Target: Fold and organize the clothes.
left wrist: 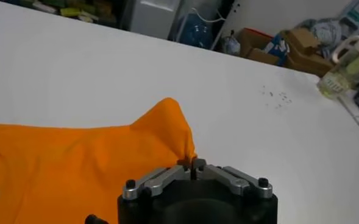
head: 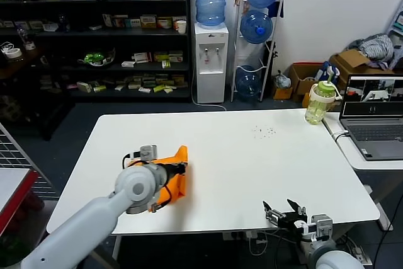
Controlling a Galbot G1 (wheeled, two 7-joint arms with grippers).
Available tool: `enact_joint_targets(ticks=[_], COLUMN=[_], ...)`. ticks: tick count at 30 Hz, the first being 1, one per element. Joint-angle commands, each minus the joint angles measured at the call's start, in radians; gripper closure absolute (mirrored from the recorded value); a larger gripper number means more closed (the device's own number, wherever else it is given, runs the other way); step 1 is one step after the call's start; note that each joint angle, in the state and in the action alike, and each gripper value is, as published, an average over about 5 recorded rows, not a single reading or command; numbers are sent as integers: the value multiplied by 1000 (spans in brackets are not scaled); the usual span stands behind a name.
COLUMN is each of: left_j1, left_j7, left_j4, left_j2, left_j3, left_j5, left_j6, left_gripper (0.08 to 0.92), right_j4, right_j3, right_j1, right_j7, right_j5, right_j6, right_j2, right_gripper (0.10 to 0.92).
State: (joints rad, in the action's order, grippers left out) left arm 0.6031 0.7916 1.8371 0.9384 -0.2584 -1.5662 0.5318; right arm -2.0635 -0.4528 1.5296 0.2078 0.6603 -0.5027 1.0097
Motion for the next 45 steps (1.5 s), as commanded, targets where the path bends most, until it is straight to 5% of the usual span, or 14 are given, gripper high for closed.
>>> enact_joint_targets(ticks=[1, 21, 28, 31, 33, 38, 45], left_j1=[-137, -131, 9, 174, 340, 811, 1033], left_j7=[84, 95, 27, -136, -346, -900, -1112], left_j4=[-80, -94, 31, 123, 166, 103, -27], left_j2=[193, 289, 223, 136, 72, 27, 203], left_j3=[-140, -166, 11, 174, 323, 699, 939], left_j5=[-4, 17, 31, 174, 389, 965, 1185], left_j6=[-4, -8, -9, -19, -83, -537, -956], left_gripper=[898, 898, 754, 667, 615, 468, 269], right_j4=[4, 0, 19, 44, 68, 121, 186], right_j3=[-6, -15, -48, -96, -147, -297, -418], right_j1=[12, 16, 3, 7, 17, 55, 111], right_j7=[2, -12, -115, -187, -232, -311, -397], right_j5=[-4, -1, -54, -84, -106, -157, -272], right_j6=[-2, 24, 148, 229, 296, 446, 611], right_j2=[7, 0, -4, -2, 7, 71, 180], right_gripper=[203, 203, 203, 203, 203, 203, 203])
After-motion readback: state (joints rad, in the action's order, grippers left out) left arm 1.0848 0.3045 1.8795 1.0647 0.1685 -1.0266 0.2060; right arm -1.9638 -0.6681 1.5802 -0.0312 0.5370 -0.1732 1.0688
